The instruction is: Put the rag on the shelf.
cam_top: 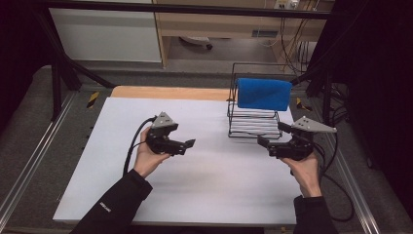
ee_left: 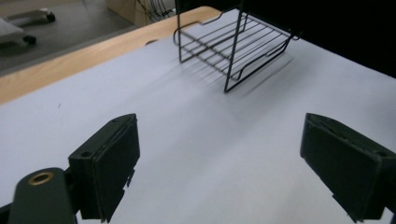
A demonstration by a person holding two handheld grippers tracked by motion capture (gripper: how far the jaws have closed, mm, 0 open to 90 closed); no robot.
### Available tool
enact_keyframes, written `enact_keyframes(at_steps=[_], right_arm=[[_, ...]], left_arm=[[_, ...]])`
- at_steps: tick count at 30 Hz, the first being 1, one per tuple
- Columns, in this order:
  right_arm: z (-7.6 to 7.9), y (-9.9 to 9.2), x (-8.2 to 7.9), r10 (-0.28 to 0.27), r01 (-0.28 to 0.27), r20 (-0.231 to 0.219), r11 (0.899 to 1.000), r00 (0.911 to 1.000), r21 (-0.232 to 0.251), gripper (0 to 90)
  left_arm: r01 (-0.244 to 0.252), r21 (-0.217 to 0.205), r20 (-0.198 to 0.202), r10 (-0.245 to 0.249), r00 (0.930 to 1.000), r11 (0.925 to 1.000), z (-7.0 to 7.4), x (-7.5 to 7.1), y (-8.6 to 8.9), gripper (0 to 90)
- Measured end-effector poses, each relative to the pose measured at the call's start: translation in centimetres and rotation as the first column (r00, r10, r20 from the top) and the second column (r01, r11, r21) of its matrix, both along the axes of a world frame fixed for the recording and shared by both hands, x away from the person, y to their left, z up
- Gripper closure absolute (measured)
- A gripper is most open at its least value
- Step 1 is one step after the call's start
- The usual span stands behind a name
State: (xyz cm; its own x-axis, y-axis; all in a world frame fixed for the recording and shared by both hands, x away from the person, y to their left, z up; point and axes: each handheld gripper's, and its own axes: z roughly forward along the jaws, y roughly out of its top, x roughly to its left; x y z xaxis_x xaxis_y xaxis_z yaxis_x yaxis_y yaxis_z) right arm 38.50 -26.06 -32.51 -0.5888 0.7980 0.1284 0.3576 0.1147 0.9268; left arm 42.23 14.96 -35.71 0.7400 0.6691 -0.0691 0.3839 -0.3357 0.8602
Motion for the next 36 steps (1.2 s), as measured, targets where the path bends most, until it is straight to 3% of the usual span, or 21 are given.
enact_keyframes(at_steps=[5,17,23,27,31,34,36], right_arm=[[-1.8,0.8,-0.3,0.025,-0.025,-0.052,1.000,0.9983,0.000,1.3],[-6.7,1.6,-1.6,0.078,-0.081,-0.150,0.997,0.9856,-0.010,0.5],[-8.9,0.8,-2.6,0.089,-0.097,-0.177,0.995,0.9801,-0.033,0.5],[-9.9,0.3,-3.2,0.105,-0.110,-0.188,0.994,0.9766,-0.015,0.5],[-10.3,0.3,-3.5,0.114,-0.120,-0.196,0.993,0.9739,-0.018,0.4],[-10.5,0.3,-3.4,0.115,-0.122,-0.191,0.992,0.9749,-0.025,0.3],[-10.7,0.3,-3.4,0.114,-0.123,-0.199,0.992,0.9733,-0.032,0.3]], left_arm=[[-0.039,-0.002,-0.022,0.039,0.9990,0.9992,-1.8,-1.4,3.4,11.3],[-0.104,0.067,-0.072,0.108,0.9915,0.9924,-6.3,-4.8,10.4,11.6],[-0.118,0.079,-0.073,0.124,0.9896,0.9898,-7.1,-5.9,11.9,11.8],[-0.121,0.078,-0.079,0.127,0.9888,0.9896,-7.6,-6.2,12.3,12.1],[-0.130,0.100,-0.075,0.137,0.9877,0.9865,-8.2,-6.4,12.6,12.5],[-0.133,0.068,-0.092,0.139,0.9860,0.9888,-8.3,-6.5,12.7,13.1],[-0.131,0.072,-0.082,0.137,0.9872,0.9888,-8.2,-6.4,12.7,13.0]])
